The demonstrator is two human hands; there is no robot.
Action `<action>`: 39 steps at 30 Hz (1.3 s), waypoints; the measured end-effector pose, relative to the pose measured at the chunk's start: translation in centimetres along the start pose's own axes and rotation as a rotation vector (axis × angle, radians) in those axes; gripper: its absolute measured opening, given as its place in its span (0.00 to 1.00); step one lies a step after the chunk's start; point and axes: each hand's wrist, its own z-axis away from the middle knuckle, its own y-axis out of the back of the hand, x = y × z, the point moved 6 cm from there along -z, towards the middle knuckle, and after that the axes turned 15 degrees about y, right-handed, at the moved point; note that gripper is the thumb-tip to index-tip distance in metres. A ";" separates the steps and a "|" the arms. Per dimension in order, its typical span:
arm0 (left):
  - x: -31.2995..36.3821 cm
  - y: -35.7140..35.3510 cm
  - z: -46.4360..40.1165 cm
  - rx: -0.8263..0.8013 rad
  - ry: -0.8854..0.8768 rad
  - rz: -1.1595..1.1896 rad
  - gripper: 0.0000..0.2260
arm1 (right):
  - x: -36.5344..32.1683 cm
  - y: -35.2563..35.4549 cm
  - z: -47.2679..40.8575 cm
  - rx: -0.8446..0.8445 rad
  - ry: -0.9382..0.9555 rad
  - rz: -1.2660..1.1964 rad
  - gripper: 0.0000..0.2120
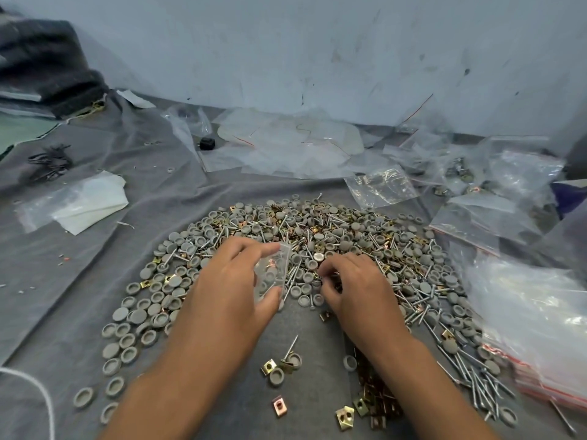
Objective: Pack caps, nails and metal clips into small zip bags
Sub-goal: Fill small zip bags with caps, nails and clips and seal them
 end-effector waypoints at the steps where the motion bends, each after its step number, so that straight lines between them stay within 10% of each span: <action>1: -0.1 0.0 -0.1 0.003 0.001 0.005 0.25 | 0.0 0.0 0.0 -0.019 -0.004 0.007 0.05; 32: 0.4 -0.7 0.0 -0.013 0.002 -0.031 0.25 | 0.1 0.3 0.6 -0.180 -0.134 0.064 0.13; 39: 0.5 -0.7 0.1 -0.017 0.001 -0.008 0.26 | 0.7 2.0 0.0 0.017 -0.256 -0.733 0.12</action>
